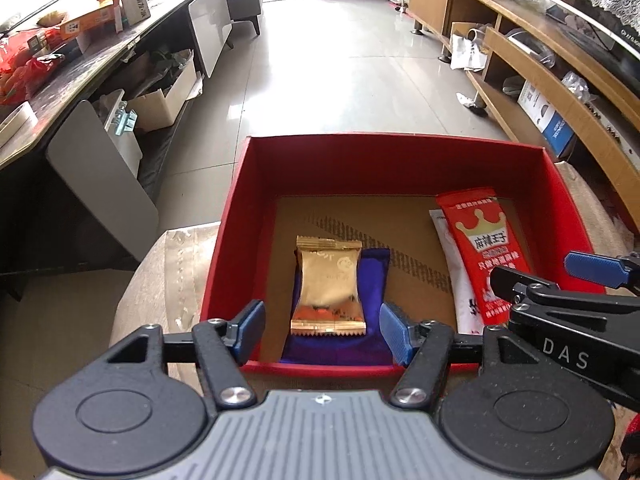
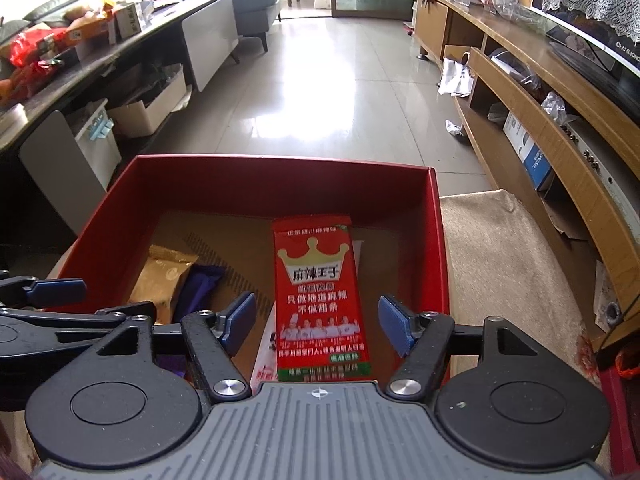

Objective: Organize snacks
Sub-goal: 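Withdraw both open grippers from the box and move toward the remaining snacks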

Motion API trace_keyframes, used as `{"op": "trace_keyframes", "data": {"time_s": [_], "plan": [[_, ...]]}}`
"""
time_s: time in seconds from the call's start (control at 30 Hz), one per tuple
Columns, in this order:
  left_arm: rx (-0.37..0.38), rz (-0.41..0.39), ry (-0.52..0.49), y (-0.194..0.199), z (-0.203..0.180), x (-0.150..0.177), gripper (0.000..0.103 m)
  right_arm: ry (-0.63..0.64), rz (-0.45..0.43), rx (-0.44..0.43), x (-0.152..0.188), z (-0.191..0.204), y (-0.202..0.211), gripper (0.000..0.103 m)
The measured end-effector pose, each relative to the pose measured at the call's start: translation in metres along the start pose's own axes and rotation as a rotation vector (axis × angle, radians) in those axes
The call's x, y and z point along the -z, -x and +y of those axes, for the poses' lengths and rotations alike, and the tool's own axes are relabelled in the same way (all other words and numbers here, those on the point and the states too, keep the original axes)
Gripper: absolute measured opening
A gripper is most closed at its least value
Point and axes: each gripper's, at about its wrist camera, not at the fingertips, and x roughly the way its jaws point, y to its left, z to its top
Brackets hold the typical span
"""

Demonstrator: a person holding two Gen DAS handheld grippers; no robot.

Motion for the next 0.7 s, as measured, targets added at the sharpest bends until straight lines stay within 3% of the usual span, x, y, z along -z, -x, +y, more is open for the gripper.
{"op": "trace_keyframes", "data": {"time_s": [0.4,0.7], "plan": [[0.047,-0.007,0.024,0.028,0.003,0.024,0.06,0.039,-0.006,0.043,0.012,0.008,0.033,0.074],[0.087,0.02,-0.023,0.05,-0.004,0.065,0.06,0.085,0.025,0.08,0.046,0.012,0.065,0.074]]}}
